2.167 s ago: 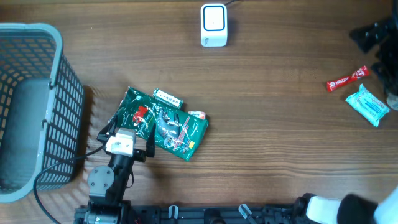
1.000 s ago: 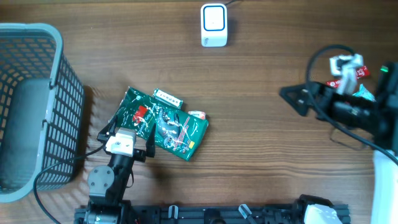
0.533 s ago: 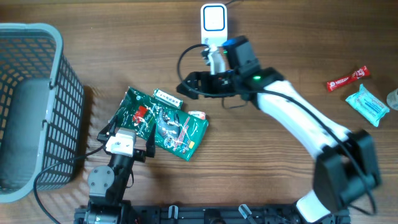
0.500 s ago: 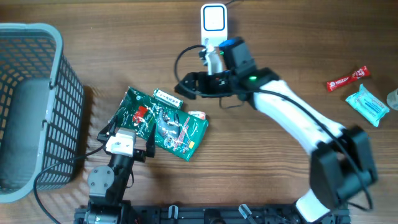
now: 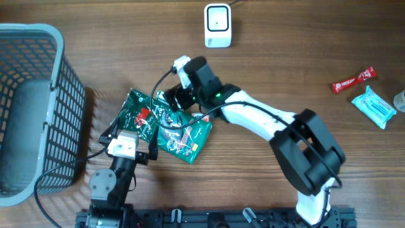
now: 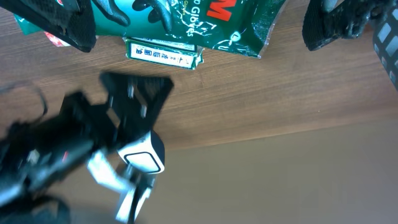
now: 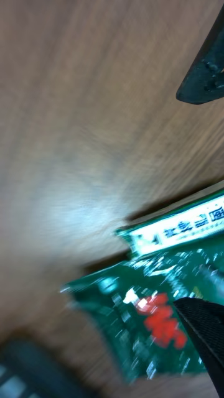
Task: Scan the item barcode
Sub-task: 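Reach the right gripper to the white-green packet and grasp it, then lift the white-green packet and hold it before the scanner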
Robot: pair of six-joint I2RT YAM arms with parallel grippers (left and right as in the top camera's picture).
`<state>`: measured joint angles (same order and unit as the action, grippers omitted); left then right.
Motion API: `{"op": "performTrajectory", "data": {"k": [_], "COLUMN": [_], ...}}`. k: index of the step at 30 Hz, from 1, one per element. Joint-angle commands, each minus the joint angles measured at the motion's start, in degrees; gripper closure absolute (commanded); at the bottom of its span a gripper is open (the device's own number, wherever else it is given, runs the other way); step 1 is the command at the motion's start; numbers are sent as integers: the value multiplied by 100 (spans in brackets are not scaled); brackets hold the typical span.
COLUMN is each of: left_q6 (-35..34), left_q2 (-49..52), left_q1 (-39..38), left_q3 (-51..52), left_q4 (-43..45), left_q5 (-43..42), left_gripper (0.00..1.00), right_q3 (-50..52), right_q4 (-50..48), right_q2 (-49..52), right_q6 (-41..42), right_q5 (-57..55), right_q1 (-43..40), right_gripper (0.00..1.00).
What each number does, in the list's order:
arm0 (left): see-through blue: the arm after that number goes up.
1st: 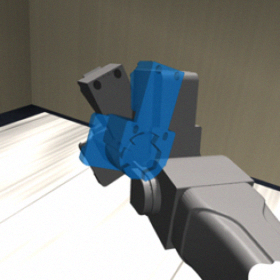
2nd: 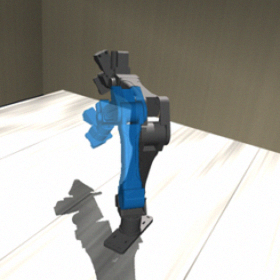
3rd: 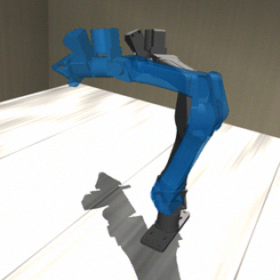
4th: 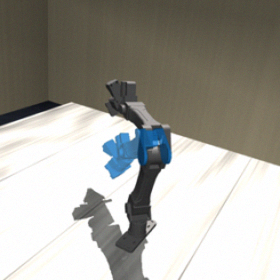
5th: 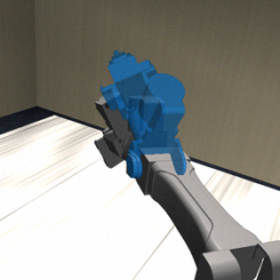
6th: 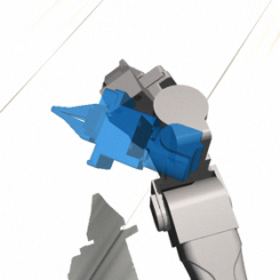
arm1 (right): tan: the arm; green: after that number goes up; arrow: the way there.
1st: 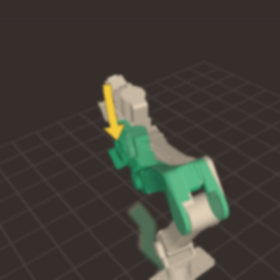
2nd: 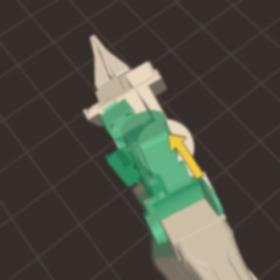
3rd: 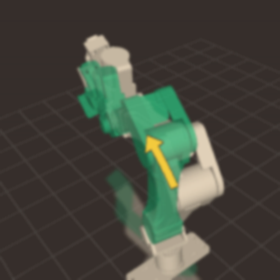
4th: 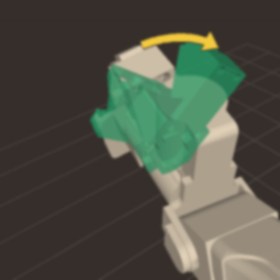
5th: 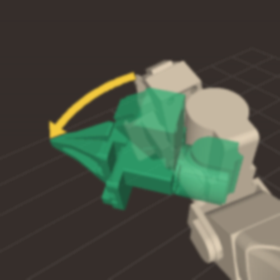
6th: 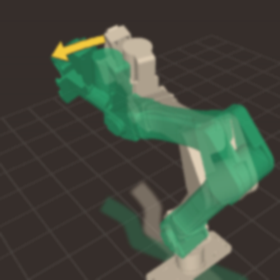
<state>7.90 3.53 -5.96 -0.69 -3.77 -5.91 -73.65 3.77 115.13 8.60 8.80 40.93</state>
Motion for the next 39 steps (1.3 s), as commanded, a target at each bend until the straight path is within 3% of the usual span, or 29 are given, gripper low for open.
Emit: {"op": "performTrajectory", "data": {"k": [1, 6, 11, 14, 19, 28, 34, 39], "left_q6": [70, 70, 70, 70, 70, 70, 70, 70], "left_q2": [-13, -13, -13, -13, -13, -13, -13, -9], "left_q1": [-26, -26, -26, -26, -26, -26, -26, -26], "left_q3": [35, 35, 35, 35, 35, 35, 35, 35], "left_q4": [-2, -2, -2, -2, -2, -2, -2, -2], "left_q5": [-70, -70, -70, -70, -70, -70, -70, -70], "left_gripper": [0, 0, 0, 0, 0, 0, 0, 0], "right_q3": [-76, -76, -74, -76, -76, -74, -76, -243], "right_q4": [-13, -50, -205, -393, -457, -472, -468, -149], "right_q2": [369, 656, 833, 833, 833, 1029, 1034, 992], "right_q6": [-407, -343, -87, 74, 236, 339, 549, 662], "right_q5": [-306, -284, -686, -684, -695, -695, -994, -1167], "right_q1": [195, 308, 308, 308, 258, 271, 267, 160], "right_gripper": [1, 2, 17, 18, 28, 30, 55, 66]}}
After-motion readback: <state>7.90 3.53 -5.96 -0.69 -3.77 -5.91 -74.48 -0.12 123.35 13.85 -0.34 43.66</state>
